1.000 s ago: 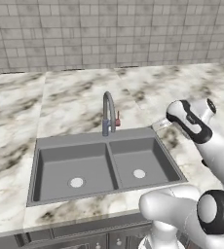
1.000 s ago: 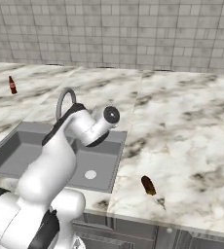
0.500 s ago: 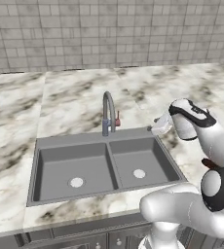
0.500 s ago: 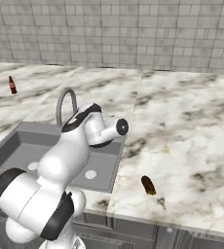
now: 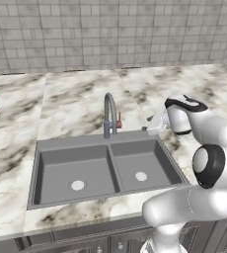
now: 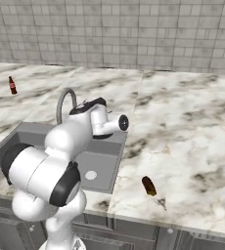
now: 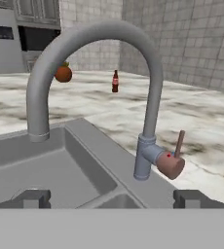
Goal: Turn on the sink faucet. Then move the sweet potato from the counter to the sink. Turn off the sink. Move the vegetable from the sink to the pot next to the stove. Finally move the pot to the front right burner.
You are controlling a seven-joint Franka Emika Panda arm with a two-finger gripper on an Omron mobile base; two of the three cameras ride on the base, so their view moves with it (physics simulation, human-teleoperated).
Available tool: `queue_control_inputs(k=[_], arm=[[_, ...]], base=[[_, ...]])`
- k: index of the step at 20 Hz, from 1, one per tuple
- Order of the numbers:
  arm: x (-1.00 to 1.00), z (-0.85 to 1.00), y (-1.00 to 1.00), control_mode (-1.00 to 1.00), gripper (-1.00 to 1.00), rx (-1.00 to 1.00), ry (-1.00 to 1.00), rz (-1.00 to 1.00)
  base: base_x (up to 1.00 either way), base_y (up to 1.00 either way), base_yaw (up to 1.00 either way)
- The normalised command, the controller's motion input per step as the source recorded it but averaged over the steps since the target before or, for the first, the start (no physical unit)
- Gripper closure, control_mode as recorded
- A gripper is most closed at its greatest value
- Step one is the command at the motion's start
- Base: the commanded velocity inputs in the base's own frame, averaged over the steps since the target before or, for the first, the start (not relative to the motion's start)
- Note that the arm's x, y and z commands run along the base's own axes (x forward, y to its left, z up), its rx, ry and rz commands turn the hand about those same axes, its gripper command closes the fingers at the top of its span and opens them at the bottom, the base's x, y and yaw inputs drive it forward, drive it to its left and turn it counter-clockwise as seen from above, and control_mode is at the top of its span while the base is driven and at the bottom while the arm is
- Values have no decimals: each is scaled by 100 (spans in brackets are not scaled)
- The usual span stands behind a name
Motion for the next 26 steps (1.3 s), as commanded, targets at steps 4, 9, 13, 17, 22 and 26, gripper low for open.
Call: queue_control_inputs(k=[4,9,13,17,22,26], arm=[[63,0,17,-100,-100,0,0,5],[56,-12,14,-100,-100,0,0,7],[42,-16,10,-100,-100,0,-2,7],[34,-8,8,-100,-100,0,-3,5],[34,-12,10,-100,-100,0,-3,4],[33,-18,20,-100,-100,0,-2,4]], base=[[0,0,0],[0,0,0],[0,0,0],[0,0,0],[0,0,0],[0,0,0]])
